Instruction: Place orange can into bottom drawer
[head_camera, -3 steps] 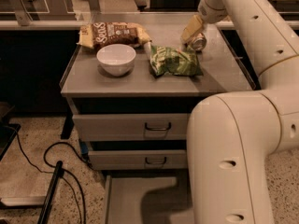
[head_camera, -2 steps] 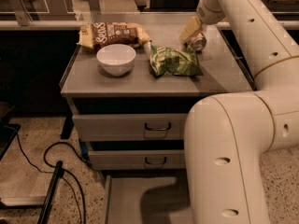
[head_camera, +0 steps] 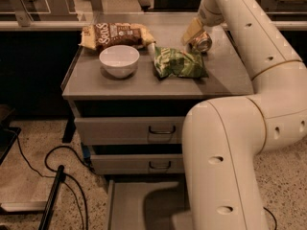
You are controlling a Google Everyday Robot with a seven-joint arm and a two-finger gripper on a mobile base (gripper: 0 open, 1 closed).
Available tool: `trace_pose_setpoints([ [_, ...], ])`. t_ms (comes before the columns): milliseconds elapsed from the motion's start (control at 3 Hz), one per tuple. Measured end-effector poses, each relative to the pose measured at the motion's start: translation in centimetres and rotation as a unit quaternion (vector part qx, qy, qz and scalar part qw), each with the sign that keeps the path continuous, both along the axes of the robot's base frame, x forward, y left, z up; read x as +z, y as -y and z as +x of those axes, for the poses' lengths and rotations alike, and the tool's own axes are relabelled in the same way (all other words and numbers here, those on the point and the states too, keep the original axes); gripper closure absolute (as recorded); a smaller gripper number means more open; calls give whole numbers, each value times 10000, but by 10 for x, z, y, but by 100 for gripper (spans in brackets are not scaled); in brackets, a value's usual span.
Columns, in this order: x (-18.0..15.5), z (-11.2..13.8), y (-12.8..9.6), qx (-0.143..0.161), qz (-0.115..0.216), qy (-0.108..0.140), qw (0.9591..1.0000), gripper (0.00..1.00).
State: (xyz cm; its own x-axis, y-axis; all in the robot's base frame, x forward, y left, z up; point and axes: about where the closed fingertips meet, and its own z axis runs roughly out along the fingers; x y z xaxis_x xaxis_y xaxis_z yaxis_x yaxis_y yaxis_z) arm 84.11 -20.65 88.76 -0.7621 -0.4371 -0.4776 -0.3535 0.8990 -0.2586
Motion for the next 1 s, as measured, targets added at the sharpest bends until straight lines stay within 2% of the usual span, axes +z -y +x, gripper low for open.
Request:
trace_pose_setpoints([
  [667, -3, 16, -20, 148, -259, 73, 9995, 0],
  [1000, -9, 20, -19, 111, -391, 44, 9992, 0],
])
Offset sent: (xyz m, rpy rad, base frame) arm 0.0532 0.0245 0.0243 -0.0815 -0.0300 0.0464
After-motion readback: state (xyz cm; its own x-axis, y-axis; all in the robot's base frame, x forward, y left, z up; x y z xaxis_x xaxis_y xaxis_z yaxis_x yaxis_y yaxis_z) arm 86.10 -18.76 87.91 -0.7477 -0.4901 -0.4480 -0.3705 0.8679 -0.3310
